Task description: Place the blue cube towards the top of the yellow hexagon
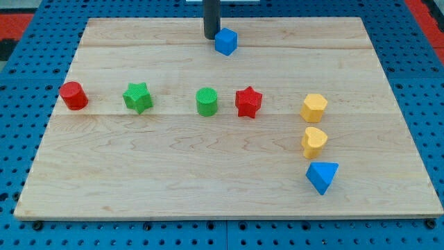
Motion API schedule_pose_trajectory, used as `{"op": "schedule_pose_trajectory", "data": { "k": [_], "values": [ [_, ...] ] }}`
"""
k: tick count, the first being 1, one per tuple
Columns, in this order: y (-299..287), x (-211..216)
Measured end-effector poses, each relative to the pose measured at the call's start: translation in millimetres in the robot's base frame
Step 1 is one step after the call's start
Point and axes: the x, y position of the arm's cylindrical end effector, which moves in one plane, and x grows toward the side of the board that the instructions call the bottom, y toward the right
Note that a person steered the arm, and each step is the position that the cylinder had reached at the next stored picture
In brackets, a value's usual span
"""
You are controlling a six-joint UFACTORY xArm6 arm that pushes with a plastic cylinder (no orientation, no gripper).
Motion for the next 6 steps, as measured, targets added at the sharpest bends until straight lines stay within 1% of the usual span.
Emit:
{"op": "schedule_pose_trajectory", "data": {
  "k": [1,2,3,4,5,6],
  "values": [
    [24,10],
    [95,37],
    [110,76],
    [151,92],
    [148,99],
    [139,84]
  ]
}}
